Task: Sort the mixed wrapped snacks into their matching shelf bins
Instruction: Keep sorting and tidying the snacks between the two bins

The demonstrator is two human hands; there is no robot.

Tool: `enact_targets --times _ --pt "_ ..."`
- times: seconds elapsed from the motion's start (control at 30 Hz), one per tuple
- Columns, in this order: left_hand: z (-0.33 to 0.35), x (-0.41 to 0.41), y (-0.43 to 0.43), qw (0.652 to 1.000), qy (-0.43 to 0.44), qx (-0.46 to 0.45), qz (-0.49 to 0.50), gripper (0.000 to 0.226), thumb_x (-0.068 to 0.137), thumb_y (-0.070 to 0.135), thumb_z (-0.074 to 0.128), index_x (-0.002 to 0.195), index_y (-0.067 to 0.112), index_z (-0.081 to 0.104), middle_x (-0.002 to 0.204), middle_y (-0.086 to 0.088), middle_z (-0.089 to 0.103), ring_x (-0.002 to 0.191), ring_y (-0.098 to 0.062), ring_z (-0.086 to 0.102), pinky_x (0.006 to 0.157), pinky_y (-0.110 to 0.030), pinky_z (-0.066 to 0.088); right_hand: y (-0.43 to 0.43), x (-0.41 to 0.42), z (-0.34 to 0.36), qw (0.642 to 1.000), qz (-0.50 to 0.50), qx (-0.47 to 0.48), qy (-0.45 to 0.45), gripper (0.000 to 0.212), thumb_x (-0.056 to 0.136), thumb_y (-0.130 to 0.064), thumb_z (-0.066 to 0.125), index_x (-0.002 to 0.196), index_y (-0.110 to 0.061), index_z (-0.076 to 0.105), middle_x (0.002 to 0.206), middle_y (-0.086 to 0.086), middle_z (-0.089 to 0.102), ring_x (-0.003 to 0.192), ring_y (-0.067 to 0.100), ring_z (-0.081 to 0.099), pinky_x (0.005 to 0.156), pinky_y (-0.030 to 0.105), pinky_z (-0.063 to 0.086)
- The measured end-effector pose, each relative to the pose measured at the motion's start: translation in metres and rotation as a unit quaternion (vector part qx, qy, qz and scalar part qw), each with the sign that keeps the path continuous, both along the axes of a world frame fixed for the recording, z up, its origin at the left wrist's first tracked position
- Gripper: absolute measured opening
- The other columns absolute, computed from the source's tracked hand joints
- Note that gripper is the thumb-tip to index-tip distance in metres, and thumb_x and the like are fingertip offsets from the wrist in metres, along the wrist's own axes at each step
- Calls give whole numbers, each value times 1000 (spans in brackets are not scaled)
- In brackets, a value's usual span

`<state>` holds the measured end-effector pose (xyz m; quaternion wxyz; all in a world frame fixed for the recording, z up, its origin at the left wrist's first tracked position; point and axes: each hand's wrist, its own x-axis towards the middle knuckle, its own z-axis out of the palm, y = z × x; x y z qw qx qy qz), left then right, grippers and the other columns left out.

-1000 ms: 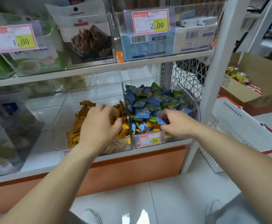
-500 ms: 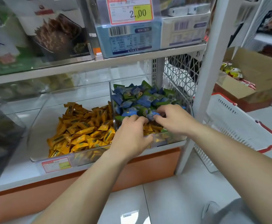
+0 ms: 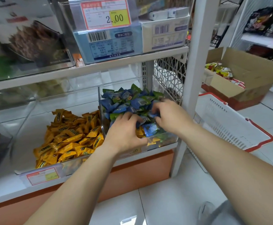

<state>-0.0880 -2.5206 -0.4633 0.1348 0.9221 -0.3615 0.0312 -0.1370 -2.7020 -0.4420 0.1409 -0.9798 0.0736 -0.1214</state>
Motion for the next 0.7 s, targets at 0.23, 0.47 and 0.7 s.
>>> enact_targets --times 0.23,0.47,0.7 --pt "-3 4 7 1000 5 10 -21 76 64 71 64 124 24 53 121 4 46 112 -18 45 91 -31 44 15 -10 11 989 81 109 -58 18 89 -25 60 101 -31 73 85 -18 61 79 -1 57 73 25 45" --pt "3 9 16 999 8 -1 -54 66 70 61 73 125 29 54 119 6 51 109 -15 51 86 -25 41 9 -13 -9 979 142 -7 147 45 89 -31 46 133 -31 56 130 -5 61 116 20 55 89 39 50" --pt "-6 3 10 998 19 31 -44 83 66 57 72 139 27 47 136 2 46 124 -21 42 100 -28 36 19 0 -12 971 95 87 203 39 79 -44 43 112 -26 56 106 2 61 93 24 56 77 39 49"
